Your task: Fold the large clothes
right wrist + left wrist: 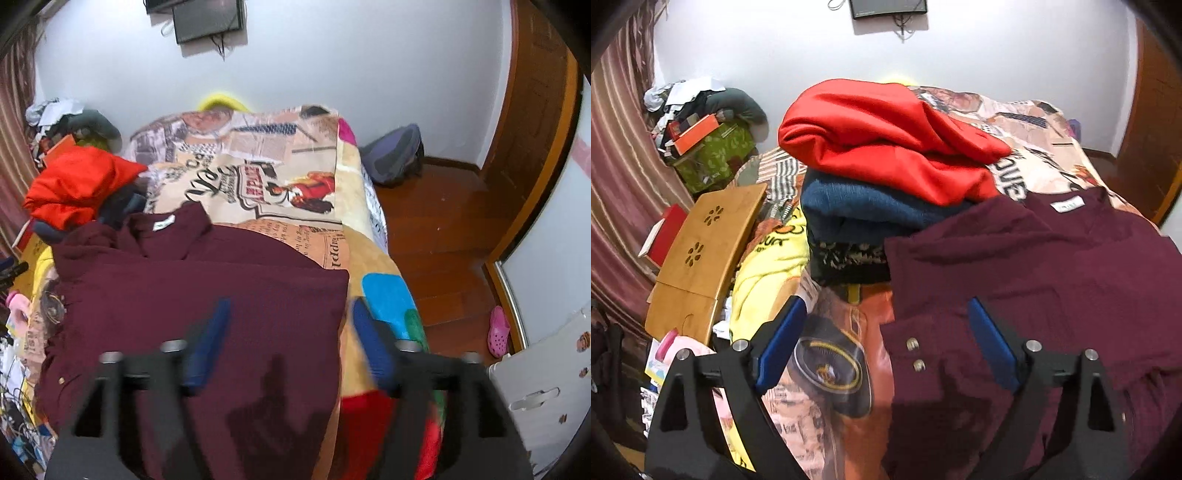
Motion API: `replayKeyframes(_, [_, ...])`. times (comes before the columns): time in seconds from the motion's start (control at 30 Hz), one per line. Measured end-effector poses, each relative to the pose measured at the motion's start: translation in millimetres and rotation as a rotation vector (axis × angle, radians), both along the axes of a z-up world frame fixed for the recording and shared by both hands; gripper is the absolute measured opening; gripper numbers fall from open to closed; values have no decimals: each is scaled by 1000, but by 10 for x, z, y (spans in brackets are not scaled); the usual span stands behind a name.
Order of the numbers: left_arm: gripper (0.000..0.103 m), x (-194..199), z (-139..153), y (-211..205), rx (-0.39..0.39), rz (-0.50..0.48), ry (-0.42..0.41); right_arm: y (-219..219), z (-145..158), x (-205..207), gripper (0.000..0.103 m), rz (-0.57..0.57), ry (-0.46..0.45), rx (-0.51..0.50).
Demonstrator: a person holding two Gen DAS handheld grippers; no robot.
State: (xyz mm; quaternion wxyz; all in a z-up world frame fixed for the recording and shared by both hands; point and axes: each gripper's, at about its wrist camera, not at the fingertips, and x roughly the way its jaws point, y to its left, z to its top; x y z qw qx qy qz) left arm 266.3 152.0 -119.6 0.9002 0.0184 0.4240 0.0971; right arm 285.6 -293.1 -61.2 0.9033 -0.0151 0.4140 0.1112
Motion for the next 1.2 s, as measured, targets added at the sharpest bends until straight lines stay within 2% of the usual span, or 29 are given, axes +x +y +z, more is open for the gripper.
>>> replayKeyframes(0.13, [89,-244,-119,8,-38,-44,39,7,17,-275,77,4,-1,25])
replayKeyframes(0.27, [89,-407,-438,69,-75,-43,129,-32,-108,-502,77,-34,19,30])
replayKeyframes(0.37, [89,-527,-751,168,-133,-15,208,-56,-209,-654,77,-64,43,33])
replayKeyframes(0.5, [89,-740,-1072,266,-217,32,258,-91,-379,-870,77,-110,97,23])
replayKeyframes(0.73, [89,-1002,-1444,179,-342,37,328,-194,-648,-1139,77,-177,206,109])
replayKeyframes(0.8, [89,-1034,-1586,115,-398,35,353,-213,-738,-1184,77,-196,235,146])
replayKeyframes(0.93, [89,-1053,-1721,96,-492,70,348,-182,-863,-1266,77,-220,280,211])
replayKeyframes(1.0, [88,-1077,-1761,146,-578,94,335,-152,-878,-1303,77,-214,284,230])
replayKeyframes(1.1, [85,-1139,-1718,119,-655,53,303,-101,-905,-1343,77,-179,296,264])
replayKeyframes(1.13, [76,-1156,-1700,100,-664,39,297,-88,-916,-1355,72,-171,297,270])
replayKeyframes(1.17, [69,-1171,-1673,57,-670,18,290,-76,-932,-1361,60,-167,299,282])
replayKeyframes(1.2, [65,-1181,-1647,18,-666,3,287,-65,-950,-1358,55,-157,301,307])
